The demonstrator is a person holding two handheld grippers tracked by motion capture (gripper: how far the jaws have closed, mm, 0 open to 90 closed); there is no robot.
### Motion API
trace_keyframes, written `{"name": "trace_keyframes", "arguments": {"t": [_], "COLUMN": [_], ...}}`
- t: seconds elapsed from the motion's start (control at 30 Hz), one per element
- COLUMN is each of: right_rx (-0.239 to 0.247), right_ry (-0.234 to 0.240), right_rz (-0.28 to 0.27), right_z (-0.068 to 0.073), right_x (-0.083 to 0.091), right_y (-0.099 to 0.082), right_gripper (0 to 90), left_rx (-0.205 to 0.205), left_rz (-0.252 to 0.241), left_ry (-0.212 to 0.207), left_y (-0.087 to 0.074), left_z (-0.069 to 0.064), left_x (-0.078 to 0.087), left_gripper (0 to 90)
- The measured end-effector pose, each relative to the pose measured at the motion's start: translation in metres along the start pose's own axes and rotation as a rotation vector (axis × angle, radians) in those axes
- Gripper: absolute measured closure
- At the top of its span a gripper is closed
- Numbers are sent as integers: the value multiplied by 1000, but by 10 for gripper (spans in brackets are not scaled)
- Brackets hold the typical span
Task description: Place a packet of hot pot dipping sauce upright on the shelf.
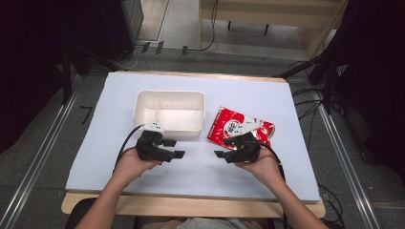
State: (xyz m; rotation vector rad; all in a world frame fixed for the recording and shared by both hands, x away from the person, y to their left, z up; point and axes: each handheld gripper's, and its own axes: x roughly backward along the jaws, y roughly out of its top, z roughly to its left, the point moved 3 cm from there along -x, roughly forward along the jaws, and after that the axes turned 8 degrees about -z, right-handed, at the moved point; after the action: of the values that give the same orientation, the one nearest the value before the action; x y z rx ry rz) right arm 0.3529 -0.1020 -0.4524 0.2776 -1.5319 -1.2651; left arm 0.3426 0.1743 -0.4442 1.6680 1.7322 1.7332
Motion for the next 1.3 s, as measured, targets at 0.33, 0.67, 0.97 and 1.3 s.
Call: {"name": "trace_keyframes", "arguments": {"t": [0.33,0.67,0.97,1.3], "right_rx": [-7,-26,-42,-58], "right_ry": [2,-18,-39,-65], "right_rz": [2,-1,-42,-39], "right_z": [-3,-10,-25,-41], "right_x": [5,13,36,54], "right_y": [-1,2,3,4], "right_gripper": [409,420,455,509], "left_rx": [-10,-21,-28,-35], "left_rz": [-11,-9,-20,-23], "left_ry": [13,13,22,24], "left_y": [2,2,5,5], "left_z": [-1,-5,-8,-8], "left_x": [-4,-6,-5,-5], "left_gripper": [336,331,332,329]}}
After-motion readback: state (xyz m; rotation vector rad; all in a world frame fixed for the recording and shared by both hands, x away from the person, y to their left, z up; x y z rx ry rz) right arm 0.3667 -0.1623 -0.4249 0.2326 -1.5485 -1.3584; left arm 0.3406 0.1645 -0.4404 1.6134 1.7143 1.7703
